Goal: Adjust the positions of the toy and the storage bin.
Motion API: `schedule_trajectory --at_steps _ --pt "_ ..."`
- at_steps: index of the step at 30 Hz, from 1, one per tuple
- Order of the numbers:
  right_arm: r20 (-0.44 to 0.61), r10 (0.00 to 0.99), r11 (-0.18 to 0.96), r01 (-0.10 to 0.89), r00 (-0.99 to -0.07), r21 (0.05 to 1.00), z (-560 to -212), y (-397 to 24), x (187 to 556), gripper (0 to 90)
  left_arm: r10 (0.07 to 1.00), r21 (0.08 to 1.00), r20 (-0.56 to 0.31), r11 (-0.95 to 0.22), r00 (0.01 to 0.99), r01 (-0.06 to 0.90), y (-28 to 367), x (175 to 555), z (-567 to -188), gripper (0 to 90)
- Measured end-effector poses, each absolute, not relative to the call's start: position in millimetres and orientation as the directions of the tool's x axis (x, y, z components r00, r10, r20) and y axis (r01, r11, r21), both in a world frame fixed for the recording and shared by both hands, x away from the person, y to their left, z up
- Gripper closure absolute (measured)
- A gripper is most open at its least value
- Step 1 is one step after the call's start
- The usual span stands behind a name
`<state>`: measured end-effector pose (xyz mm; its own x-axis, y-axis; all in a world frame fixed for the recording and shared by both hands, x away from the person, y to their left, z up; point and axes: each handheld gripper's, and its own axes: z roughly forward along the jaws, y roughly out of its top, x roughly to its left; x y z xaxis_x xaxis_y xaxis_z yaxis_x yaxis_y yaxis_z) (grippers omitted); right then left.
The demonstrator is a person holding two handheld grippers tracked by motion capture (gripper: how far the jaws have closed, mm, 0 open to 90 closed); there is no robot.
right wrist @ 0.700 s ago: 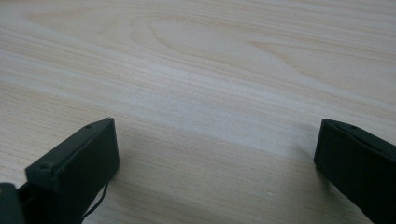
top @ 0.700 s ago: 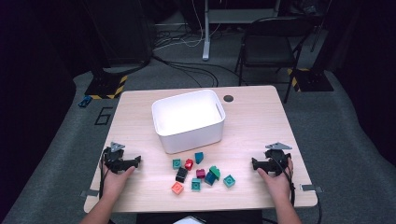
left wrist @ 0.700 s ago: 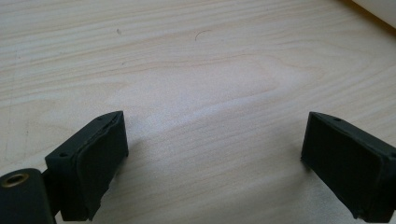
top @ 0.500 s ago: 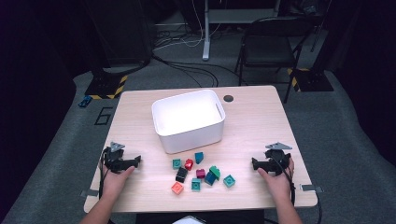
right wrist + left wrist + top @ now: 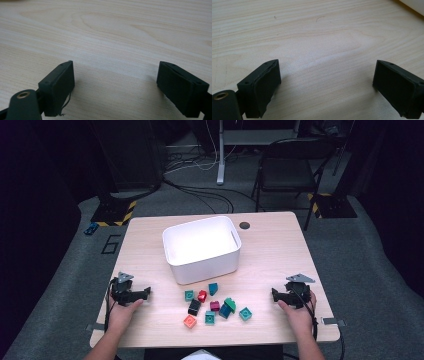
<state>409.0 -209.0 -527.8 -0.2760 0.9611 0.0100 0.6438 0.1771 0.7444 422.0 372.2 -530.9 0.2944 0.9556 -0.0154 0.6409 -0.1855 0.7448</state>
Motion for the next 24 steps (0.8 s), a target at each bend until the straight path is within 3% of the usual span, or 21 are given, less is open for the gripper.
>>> schedule_trajectory --at_steps 1,6,9,13,17,24 --pt "0.007 0.959 0.184 0.646 -0.282 0.741 -527 -209 409 17.8 0.954 0.747 -0.017 -0.186 0.298 0.638 374 421 -530 15.7" --pt "0.009 0.954 0.197 0.647 -0.3 0.737 -525 -207 407 25.4 0.956 0.732 -0.031 -0.177 0.292 0.658 377 422 -526 23.0" --pt "0.011 0.947 0.218 0.667 -0.322 0.712 -520 -205 407 34.4 0.958 0.713 -0.057 -0.157 0.28 0.683 380 421 -522 26.2" --pt "0.04 0.935 0.23 0.687 -0.354 0.689 -516 -200 407 37.9 0.958 0.706 -0.082 -0.138 0.274 0.694 382 422 -516 27.9" --pt "0.006 0.912 0.298 0.673 -0.409 0.677 -505 -193 409 41.5 0.953 0.702 -0.092 -0.143 0.288 0.697 380 423 -500 33.6" --pt "0.042 0.884 0.316 0.66 -0.466 0.682 -475 -181 418 44.3 0.928 0.699 -0.097 -0.194 0.36 0.688 367 422 -478 37.2"
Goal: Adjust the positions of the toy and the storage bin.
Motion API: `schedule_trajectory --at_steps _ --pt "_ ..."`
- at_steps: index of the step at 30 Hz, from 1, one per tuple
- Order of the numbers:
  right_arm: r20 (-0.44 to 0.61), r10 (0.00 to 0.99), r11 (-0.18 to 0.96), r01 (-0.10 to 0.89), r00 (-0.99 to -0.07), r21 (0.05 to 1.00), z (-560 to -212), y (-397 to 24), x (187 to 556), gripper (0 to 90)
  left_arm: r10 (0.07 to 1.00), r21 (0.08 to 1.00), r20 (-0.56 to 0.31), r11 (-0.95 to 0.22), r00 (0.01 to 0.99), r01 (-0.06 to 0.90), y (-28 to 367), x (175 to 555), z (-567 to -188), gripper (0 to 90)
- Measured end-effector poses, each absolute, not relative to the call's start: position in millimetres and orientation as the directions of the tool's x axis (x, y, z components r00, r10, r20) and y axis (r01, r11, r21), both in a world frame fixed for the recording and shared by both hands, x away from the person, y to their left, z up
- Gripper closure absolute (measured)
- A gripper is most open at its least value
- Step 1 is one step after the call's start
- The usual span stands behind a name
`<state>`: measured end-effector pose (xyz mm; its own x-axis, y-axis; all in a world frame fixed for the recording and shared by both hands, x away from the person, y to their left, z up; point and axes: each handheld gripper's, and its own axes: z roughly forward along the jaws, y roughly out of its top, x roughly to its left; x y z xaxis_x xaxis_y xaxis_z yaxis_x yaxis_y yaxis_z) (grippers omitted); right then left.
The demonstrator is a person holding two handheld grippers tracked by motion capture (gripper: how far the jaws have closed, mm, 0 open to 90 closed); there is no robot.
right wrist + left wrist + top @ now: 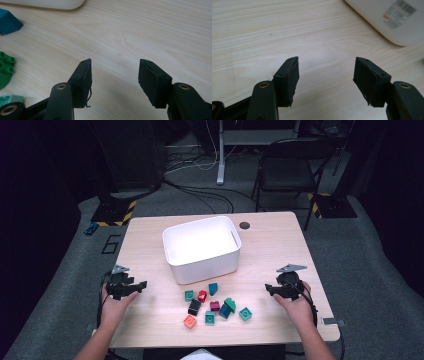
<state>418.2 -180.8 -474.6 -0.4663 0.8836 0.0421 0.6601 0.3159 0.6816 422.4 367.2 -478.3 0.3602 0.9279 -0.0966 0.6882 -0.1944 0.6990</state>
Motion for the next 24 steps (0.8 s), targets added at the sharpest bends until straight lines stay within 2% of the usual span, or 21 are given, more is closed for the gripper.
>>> schedule_trajectory --at_steps 6,24 --pt "0.028 0.865 0.344 0.631 -0.501 0.695 -451 -172 429 45.5 0.906 0.698 -0.103 -0.229 0.411 0.679 357 428 -457 37.7" --pt "0.027 0.821 0.387 0.591 -0.57 0.708 -402 -141 465 44.9 0.875 0.733 -0.123 -0.238 0.468 0.637 329 451 -398 36.1"
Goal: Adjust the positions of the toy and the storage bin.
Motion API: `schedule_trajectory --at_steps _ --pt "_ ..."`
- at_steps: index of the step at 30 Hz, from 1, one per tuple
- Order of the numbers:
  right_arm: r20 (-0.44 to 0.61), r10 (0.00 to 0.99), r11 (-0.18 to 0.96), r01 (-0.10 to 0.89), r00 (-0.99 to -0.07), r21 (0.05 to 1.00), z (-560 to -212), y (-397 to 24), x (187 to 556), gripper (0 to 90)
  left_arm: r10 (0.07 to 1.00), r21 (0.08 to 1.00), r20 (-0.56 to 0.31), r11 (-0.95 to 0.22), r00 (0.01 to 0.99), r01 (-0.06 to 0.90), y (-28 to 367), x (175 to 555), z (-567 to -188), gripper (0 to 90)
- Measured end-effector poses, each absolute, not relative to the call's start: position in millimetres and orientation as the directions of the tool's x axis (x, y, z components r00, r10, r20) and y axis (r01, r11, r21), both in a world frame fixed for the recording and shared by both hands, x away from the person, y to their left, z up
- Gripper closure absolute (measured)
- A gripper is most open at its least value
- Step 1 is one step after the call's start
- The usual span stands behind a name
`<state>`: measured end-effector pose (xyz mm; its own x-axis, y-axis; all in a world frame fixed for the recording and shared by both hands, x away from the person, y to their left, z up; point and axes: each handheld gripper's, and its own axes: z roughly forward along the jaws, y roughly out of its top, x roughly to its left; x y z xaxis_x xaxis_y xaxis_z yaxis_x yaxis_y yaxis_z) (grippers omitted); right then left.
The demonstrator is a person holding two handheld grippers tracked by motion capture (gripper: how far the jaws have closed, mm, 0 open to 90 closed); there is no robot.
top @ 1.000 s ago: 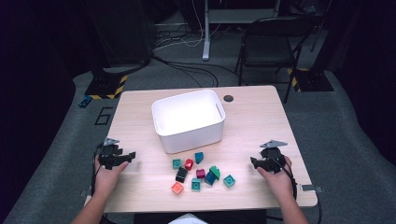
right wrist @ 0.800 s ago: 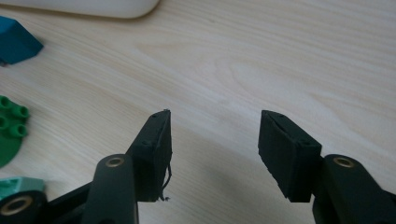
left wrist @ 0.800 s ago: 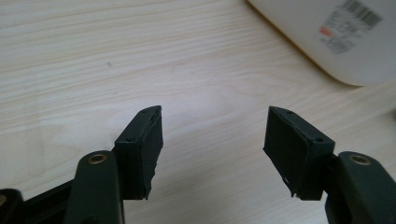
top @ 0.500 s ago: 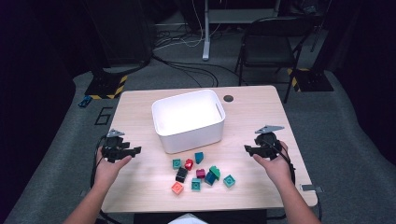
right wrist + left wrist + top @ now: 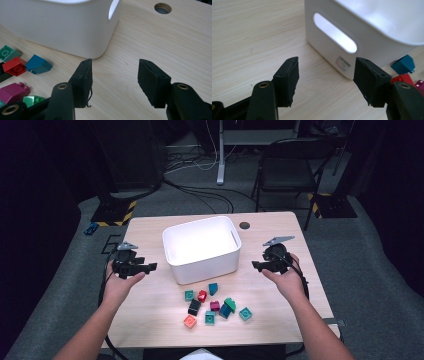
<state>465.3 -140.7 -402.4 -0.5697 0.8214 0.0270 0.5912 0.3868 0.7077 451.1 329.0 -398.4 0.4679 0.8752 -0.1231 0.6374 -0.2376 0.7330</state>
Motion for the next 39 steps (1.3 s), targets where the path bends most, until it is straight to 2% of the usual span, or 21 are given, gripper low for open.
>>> schedule_trajectory --at_steps 12,18,24,27,39 --pt "0.031 0.802 0.408 0.585 -0.597 0.7 -370 -120 489 44.2 0.854 0.724 -0.12 -0.274 0.506 0.633 313 463 -373 36.5" --pt "0.062 0.8 0.393 0.598 -0.597 0.698 -359 -113 498 44.0 0.847 0.714 -0.122 -0.287 0.517 0.638 304 469 -371 37.3" --pt "0.04 0.787 0.428 0.591 -0.616 0.684 -352 -101 508 42.6 0.836 0.69 -0.118 -0.319 0.536 0.649 297 478 -370 36.5" --pt "0.029 0.784 0.437 0.586 -0.619 0.683 -351 -97 513 41.7 0.84 0.684 -0.13 -0.308 0.527 0.661 295 481 -373 32.6" --pt "-0.021 0.786 0.494 0.608 -0.618 0.622 -371 -74 533 42.0 0.813 0.667 -0.125 -0.356 0.569 0.655 284 486 -383 33.4"
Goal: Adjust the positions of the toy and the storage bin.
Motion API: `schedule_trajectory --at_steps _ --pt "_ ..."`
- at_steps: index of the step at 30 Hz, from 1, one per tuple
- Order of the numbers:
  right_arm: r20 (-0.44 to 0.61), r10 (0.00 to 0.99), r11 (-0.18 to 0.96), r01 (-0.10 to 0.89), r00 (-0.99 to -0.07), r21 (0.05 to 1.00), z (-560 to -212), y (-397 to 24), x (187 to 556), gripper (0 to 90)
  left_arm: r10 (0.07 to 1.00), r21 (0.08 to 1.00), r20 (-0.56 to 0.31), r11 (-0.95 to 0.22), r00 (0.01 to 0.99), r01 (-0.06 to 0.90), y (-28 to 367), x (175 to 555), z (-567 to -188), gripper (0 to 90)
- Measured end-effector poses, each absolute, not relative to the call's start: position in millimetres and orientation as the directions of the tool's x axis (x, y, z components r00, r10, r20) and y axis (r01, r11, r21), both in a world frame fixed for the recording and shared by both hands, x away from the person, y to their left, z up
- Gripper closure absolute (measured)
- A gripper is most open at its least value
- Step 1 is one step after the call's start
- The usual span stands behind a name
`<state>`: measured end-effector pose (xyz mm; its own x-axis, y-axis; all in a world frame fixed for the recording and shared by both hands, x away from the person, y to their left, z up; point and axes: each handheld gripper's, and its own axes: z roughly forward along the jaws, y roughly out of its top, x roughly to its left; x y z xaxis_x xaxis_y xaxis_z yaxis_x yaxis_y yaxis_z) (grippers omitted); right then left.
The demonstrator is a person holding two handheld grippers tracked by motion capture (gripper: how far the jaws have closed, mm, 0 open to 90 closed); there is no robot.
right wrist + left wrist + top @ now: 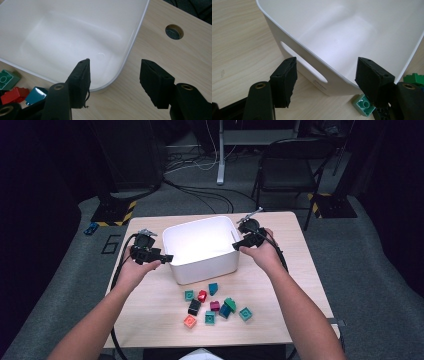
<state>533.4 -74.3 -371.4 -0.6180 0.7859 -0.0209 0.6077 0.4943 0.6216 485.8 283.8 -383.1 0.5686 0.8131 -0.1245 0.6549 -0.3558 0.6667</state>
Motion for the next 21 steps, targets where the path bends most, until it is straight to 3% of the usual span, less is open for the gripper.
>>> schedule_trajectory --at_steps 17,21 --pt "0.015 0.742 0.538 0.609 -0.671 0.583 -372 -73 505 43.4 0.747 0.652 -0.112 -0.442 0.656 0.616 279 488 -390 37.8" --pt "0.003 0.732 0.554 0.598 -0.681 0.579 -375 -75 496 43.0 0.734 0.669 -0.153 -0.416 0.662 0.616 282 485 -395 37.7"
